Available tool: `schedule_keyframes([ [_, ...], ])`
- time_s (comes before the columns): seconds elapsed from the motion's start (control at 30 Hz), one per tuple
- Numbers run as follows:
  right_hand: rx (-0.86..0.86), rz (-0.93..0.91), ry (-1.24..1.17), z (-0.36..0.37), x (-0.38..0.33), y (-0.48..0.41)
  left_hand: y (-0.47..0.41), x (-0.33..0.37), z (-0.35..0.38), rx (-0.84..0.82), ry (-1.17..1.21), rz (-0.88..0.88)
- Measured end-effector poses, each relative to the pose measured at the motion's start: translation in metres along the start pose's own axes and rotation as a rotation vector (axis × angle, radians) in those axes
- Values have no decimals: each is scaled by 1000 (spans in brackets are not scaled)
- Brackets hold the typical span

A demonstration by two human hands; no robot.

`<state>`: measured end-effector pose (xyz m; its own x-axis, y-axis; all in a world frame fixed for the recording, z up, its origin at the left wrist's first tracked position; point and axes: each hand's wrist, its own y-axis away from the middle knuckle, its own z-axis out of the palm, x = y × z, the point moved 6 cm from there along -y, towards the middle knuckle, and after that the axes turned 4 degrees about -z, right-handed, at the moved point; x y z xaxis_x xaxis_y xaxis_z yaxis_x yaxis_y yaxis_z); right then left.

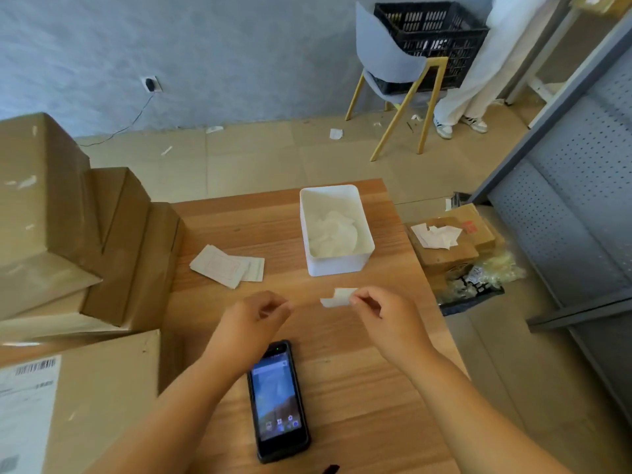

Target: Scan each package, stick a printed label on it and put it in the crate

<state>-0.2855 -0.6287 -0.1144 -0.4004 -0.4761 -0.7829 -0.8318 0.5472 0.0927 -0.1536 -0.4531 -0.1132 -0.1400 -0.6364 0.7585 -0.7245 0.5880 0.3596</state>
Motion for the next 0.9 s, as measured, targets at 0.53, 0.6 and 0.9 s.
schedule_keyframes([
  [0.53,-420,-157,-232,163,-111,84,111,-135,-85,206,352,-230],
  [0.6,-337,-168,-188,172,-123,92,124,-150,-102,232,263,-209],
  [0.9,-256,-221,-37,225,-165,114,180,-205,-145,123,210,-121],
])
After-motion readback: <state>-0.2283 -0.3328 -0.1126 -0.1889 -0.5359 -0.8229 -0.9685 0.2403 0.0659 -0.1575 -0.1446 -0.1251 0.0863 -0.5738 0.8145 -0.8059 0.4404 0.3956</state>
